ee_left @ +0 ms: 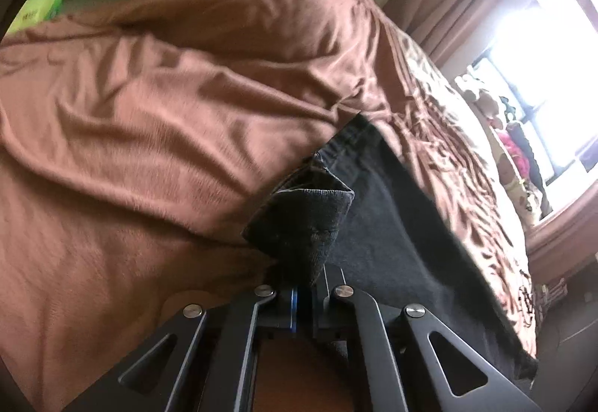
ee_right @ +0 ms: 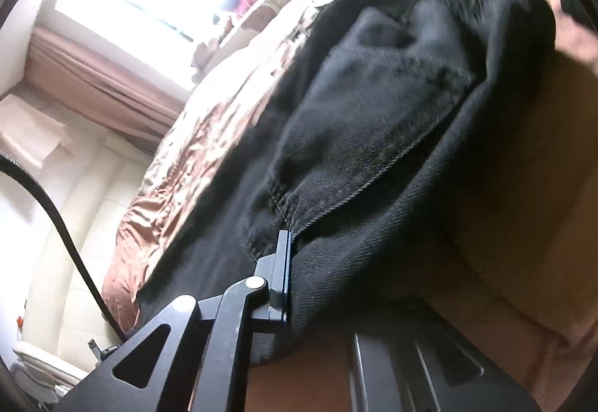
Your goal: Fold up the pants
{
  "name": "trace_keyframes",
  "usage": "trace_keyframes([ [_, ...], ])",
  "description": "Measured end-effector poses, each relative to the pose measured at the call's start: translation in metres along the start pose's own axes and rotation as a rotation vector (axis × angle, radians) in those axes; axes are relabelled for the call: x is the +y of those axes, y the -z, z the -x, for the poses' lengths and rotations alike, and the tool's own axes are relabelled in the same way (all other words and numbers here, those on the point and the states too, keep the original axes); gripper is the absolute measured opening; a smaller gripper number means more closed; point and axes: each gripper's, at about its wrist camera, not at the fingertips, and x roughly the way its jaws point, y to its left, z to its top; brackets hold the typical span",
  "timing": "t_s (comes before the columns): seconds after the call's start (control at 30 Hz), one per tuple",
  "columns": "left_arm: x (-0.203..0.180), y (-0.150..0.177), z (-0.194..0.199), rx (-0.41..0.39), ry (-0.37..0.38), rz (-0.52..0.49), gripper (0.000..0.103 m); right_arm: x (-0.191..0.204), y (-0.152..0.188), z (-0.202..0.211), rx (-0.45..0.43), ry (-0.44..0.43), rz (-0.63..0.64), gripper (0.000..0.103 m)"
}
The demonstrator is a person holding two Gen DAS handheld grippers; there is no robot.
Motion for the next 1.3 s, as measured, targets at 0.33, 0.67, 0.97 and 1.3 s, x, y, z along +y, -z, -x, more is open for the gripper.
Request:
trace_keyframes([
  [0.33, -0.019, -0.015, 0.052, -0.028, 0.031, -0.027, 0.004, 0.032, -0.004, 0.030, -0.001, -0.001, 0.024, 0.003],
  [0.67, 0.021, 0.007, 0.107, -0.002, 0.035, 0.013, 0.004, 0.028, 0.000, 0.070, 0.068, 0.008, 0.012, 0.003],
  [0.97, 0.060, 0.020, 0.152, -0.019, 0.037, 0.065, 0.004, 0.036, 0.007, 0.100, 0.105, 0.013, 0.014, 0.003],
  [1.3, 0.109, 0.005, 0.181, -0.039, -0.005, 0.124, 0.004, 0.054, 0.039, 0.128, 0.195, 0.010, 0.031, 0.003],
])
